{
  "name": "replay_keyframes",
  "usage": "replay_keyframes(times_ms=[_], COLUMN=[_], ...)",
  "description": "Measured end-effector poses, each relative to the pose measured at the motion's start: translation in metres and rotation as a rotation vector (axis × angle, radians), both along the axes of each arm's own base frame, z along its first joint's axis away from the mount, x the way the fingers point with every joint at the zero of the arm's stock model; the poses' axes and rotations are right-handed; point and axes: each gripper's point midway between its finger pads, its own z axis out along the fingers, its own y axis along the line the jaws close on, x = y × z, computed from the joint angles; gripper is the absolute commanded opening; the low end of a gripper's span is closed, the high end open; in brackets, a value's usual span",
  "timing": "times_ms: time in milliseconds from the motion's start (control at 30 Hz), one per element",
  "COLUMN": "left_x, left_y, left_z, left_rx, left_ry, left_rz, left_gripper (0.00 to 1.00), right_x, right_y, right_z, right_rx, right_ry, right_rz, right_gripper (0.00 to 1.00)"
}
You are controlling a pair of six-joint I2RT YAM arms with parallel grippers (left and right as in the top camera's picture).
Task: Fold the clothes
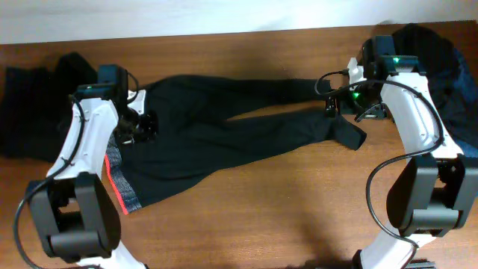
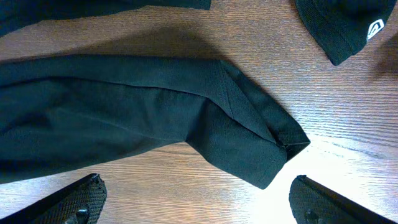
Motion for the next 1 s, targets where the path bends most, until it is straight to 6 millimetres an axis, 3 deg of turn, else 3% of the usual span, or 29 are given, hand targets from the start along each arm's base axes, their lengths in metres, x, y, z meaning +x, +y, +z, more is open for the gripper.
replay_keyframes(times_ms=[333, 600, 800, 1000], left_x=[-0.004, -0.001, 0.014, 0.031], left_y=[-0.034, -0.026, -0.024, -0.024], left_z=[0.049, 0.072, 0.077, 0.085], left_rx=[0.011, 0.071, 0.09, 0.097], left_ry=[-0.138, -0.226, -0.288, -0.369], left_rz=[-0.115, -0.108, -0.107, -0.106], left_gripper=[0.01, 0.01, 0.2, 0.33], right_x=[-0.009, -0.019, -0.018, 0.002], right_y=[0.001, -0.007, -0.012, -0.015], right_z=[-0.001, -0.002, -0.002, -0.014], right_rx=[0.01, 0.034, 0.035, 0.027], right_ry=[0.04, 0.087, 0.082, -0.007], right_rz=[-0.044, -0.109, -0.132, -0.132], right_gripper=[0.99, 0.99, 0.99, 0.99])
